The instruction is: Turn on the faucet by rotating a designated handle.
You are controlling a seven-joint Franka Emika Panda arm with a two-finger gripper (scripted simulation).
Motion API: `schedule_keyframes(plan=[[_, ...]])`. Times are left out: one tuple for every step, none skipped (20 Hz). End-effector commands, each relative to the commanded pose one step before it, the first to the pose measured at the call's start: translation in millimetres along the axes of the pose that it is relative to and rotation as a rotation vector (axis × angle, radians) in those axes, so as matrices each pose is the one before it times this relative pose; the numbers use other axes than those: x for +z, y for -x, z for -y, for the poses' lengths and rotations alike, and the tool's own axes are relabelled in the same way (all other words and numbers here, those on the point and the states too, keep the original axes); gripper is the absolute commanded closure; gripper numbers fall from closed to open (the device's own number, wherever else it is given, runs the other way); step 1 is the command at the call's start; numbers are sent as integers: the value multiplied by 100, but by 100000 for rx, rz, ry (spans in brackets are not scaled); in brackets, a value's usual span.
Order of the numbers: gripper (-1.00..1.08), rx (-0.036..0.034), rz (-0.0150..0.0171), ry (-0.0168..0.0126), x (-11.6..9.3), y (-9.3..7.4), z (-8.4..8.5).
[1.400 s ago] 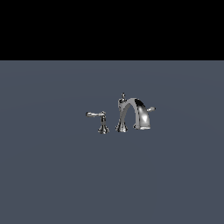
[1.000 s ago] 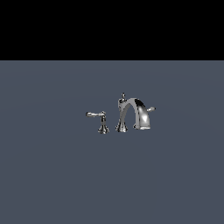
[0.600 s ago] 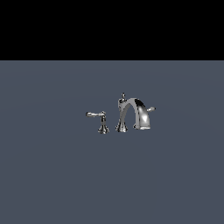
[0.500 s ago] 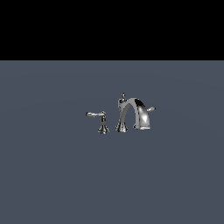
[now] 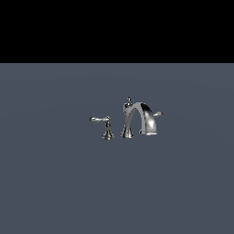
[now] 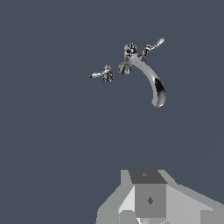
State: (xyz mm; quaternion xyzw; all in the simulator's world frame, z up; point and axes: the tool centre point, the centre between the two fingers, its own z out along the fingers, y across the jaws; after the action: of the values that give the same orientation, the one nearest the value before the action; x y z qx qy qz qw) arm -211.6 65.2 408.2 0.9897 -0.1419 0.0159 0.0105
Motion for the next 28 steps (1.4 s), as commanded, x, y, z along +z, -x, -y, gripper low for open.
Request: schedule_keyframes(plan=[[108, 5721, 218, -79, 1618, -657, 1027], [108, 2222, 92, -16, 634, -267, 412], [108, 2220, 93, -17, 633, -268, 412], [108, 2215, 94, -19, 632, -268, 413], [108, 2209, 94, -21, 631, -268, 413], [108, 2202, 95, -22, 629, -268, 413], [108, 2195, 95, -24, 627, -268, 412], [108, 2184, 96, -25, 624, -268, 411], [108, 2172, 96, -26, 621, -267, 409], [108, 2158, 96, -28, 617, -267, 407], [108, 2144, 96, -29, 612, -266, 405], [108, 2126, 96, -29, 607, -264, 402], [108, 2107, 95, -30, 602, -263, 399], [108, 2088, 95, -30, 596, -262, 396], [108, 2066, 94, -30, 589, -260, 392], [108, 2043, 93, -30, 582, -258, 388], [108, 2018, 92, -30, 575, -256, 383], [108, 1994, 90, -29, 568, -254, 378], [108, 1969, 88, -28, 560, -252, 373], [108, 1944, 86, -26, 552, -250, 368], [108, 1918, 84, -25, 545, -247, 363], [108, 1894, 81, -23, 538, -246, 358], [108, 1869, 78, -20, 530, -243, 353], [108, 1845, 75, -18, 524, -241, 349], [108, 1824, 72, -15, 518, -240, 344], [108, 1806, 69, -12, 512, -239, 339], [108, 1786, 65, -8, 507, -237, 336], [108, 1772, 61, -5, 503, -237, 332]])
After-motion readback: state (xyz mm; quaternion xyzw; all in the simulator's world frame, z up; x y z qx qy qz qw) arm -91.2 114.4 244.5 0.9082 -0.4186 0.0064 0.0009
